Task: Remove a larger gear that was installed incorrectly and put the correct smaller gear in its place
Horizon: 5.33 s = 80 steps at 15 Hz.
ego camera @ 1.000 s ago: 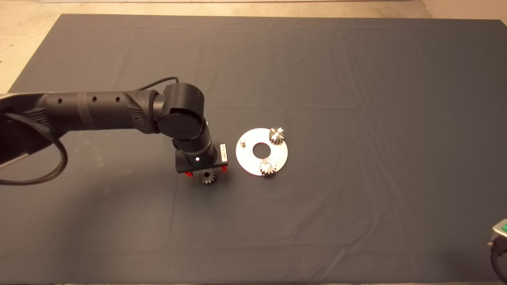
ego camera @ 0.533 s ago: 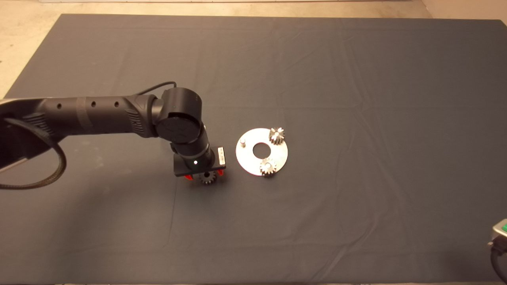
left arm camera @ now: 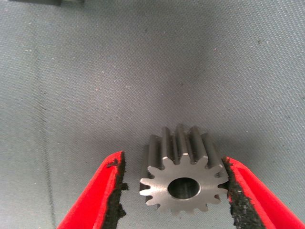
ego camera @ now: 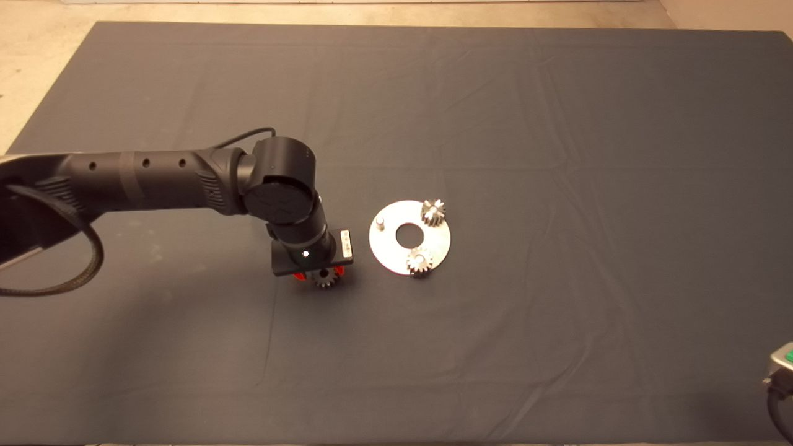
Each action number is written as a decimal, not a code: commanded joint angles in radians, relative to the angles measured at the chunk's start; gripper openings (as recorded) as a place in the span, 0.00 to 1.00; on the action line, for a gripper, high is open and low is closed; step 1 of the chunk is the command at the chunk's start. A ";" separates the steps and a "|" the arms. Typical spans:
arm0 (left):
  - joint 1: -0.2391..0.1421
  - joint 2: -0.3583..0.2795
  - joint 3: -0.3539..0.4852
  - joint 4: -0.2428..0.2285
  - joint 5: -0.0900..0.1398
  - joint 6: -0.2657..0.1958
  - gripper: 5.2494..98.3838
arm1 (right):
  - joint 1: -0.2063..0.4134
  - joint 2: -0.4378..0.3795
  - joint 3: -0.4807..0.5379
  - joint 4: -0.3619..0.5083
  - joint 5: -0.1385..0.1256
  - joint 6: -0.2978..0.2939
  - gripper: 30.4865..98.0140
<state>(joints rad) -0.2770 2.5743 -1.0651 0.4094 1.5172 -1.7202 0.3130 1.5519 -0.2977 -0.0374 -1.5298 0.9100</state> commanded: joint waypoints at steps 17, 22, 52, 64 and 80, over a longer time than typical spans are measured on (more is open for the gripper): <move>-0.018 0.002 -0.024 -0.029 0.052 0.011 0.30 | 0.005 0.011 0.003 -0.035 -0.125 -0.002 1.00; -0.153 0.024 -0.018 -0.166 0.067 0.044 0.30 | 0.003 0.026 0.002 -0.041 -0.125 -0.002 1.00; -0.154 0.275 -0.347 -0.084 0.026 0.162 0.30 | -0.025 0.041 0.000 -0.056 -0.127 0.000 1.00; -0.163 0.320 -0.386 -0.089 0.038 0.169 0.29 | -0.026 0.051 0.002 -0.056 -0.125 0.006 1.00; -0.217 0.331 -0.426 -0.198 0.097 0.246 0.29 | -0.072 0.060 0.002 -0.084 -0.125 0.007 1.00</move>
<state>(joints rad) -0.4651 2.8904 -1.4889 0.2529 1.5234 -1.4869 0.2462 1.6100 -0.2977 -0.0821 -1.5302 0.9136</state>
